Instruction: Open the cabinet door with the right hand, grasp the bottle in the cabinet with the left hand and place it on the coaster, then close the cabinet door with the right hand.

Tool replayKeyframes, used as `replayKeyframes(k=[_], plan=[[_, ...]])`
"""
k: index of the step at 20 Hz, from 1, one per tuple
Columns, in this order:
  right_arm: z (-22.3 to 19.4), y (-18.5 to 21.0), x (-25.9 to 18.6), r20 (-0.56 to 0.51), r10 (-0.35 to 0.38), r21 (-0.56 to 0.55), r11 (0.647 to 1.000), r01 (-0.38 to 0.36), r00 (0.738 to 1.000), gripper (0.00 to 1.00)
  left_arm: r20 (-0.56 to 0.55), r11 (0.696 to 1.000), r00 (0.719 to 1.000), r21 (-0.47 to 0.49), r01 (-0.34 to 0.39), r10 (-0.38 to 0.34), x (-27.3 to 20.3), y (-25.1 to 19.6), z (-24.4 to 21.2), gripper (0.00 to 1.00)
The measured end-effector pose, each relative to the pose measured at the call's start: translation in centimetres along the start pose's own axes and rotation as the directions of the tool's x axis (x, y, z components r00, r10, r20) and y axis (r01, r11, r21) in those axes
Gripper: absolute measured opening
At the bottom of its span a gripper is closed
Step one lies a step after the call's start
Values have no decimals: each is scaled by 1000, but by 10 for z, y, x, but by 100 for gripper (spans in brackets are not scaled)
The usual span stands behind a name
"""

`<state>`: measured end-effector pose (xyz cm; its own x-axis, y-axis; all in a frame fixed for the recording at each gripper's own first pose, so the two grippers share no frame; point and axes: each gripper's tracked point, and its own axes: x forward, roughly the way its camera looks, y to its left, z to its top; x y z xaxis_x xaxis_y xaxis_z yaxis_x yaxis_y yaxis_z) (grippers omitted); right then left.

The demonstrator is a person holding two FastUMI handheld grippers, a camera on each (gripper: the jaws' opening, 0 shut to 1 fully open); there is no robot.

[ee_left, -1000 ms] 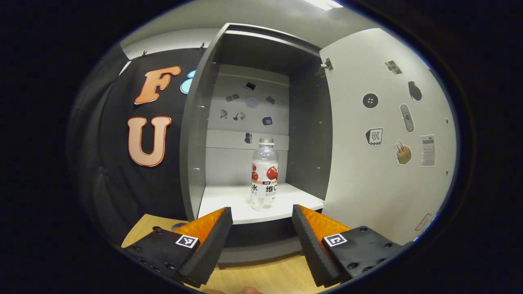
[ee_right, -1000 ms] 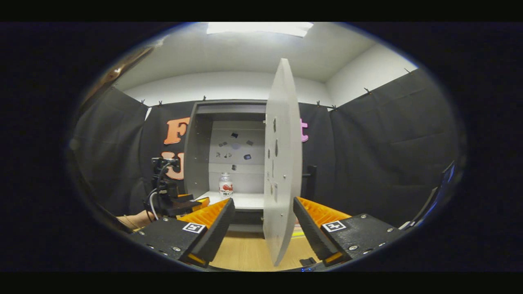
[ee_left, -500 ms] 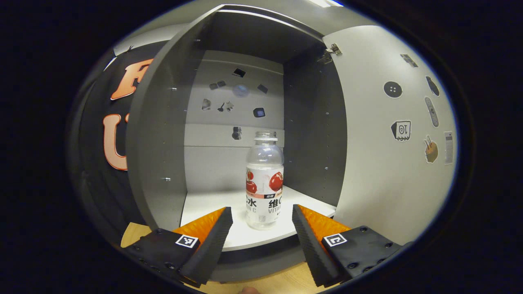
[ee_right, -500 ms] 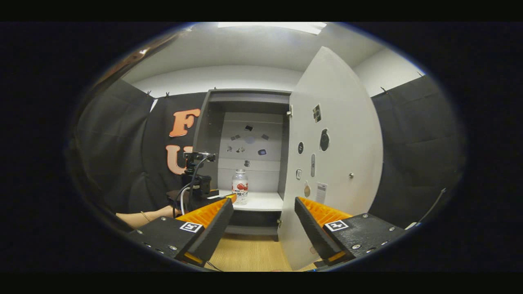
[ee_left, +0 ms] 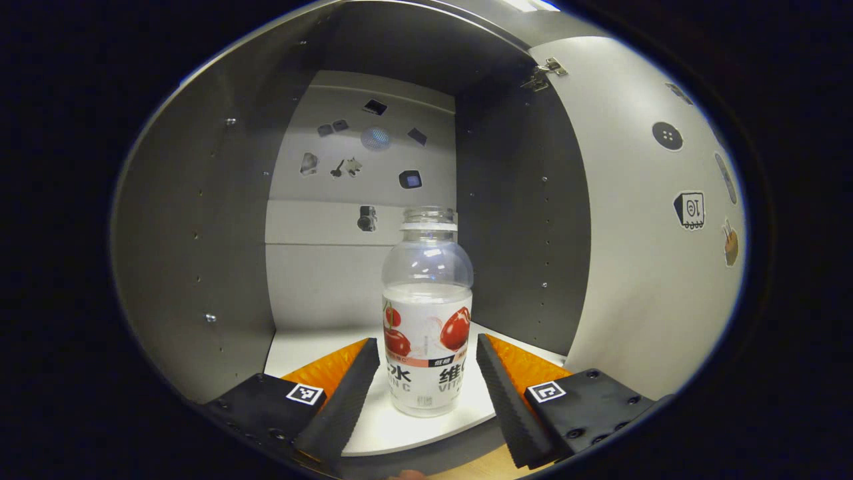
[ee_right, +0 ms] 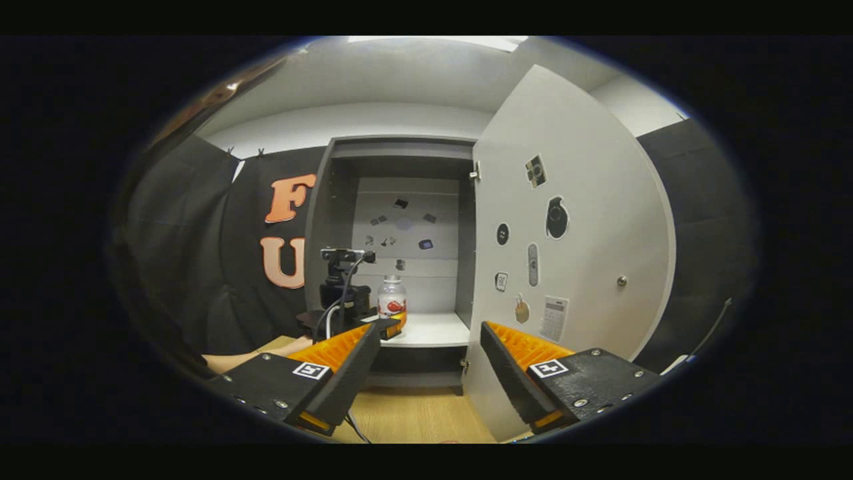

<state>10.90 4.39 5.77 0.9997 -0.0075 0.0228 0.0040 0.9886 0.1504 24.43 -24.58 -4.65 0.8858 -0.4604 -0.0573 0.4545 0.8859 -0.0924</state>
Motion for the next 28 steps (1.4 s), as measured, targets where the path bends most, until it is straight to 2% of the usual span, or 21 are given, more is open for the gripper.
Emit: replayKeyframes(k=[8,9,10,12,16,18,19,21,22,23,24,25,26,28], plan=[[-13,0,9,-41,-47,66,997,50,998,93,1,999,1000,-8,31,-31,22,-1,-1,96],[-14,0,9,-43,-54,63,996,56,998,89,4,999,999,-7,35,-35,24,-3,0,96],[-14,1,9,-44,-59,60,996,62,997,94,8,999,999,-6,37,-37,24,-3,1,95],[-15,4,8,-47,-68,56,996,71,997,94,7,999,999,-5,43,-43,25,-5,1,87],[-19,6,7,-62,-77,56,995,81,995,93,10,998,998,-13,66,-66,23,-8,2,83],[-20,8,7,-65,-66,67,995,70,996,90,21,997,997,-13,72,-71,17,-8,4,81],[-21,9,9,-67,-56,72,996,61,996,96,27,997,997,-7,75,-75,12,-9,6,81],[-24,9,6,-73,-35,72,997,40,997,90,49,998,997,6,68,-68,-5,-10,13,82],[-26,10,4,-75,-19,69,997,24,997,96,63,998,996,9,65,-65,-14,-11,17,82],[-27,11,0,-78,-5,66,998,10,997,96,76,998,995,14,60,-61,-25,-13,20,81],[-28,11,-5,-77,10,61,998,-5,997,93,84,998,995,23,51,-53,-36,-15,22,82],[-28,10,-10,-77,24,54,998,-20,997,96,88,999,995,32,35,-38,-49,-16,22,82],[-31,8,-16,-80,39,46,998,-35,996,93,93,999,995,40,22,-26,-62,-19,23,81],[-35,9,-28,-89,81,35,996,-78,993,93,106,999,994,53,-8,2,-94,-22,22,81]])
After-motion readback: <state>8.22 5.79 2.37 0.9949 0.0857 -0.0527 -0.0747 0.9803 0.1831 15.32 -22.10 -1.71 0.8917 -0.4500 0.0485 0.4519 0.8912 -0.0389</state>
